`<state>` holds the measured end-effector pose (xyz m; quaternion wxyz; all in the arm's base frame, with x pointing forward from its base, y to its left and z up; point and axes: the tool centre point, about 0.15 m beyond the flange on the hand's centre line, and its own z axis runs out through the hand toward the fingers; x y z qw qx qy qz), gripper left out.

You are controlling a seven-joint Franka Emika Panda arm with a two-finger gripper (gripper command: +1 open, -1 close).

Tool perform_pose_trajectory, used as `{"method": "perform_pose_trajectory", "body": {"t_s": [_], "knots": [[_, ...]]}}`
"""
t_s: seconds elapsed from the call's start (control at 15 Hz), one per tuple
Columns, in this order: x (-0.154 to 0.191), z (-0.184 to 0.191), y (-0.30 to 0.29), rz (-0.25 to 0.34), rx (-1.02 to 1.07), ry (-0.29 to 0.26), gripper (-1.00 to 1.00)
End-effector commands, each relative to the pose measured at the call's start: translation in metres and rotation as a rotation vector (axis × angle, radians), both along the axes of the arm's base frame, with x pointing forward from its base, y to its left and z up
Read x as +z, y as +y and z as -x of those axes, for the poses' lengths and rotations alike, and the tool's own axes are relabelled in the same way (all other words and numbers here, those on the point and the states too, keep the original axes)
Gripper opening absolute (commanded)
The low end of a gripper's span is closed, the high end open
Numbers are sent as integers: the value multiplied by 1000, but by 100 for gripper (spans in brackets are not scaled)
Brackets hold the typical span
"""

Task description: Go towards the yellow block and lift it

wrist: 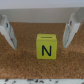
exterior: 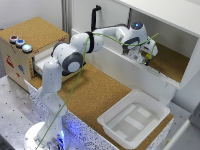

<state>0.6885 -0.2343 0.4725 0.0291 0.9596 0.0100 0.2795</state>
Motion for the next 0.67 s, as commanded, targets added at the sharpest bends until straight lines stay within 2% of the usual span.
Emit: {"method": "perform_pose_trajectory", "body": {"t_s": [0.0,0.53,0.6], "knots": [[-11,-44,-9,-49,64,50,-100],[-11,-39,-14,-45,54,62,-100],[-10,-36,-13,-7,41,64,-100]]}}
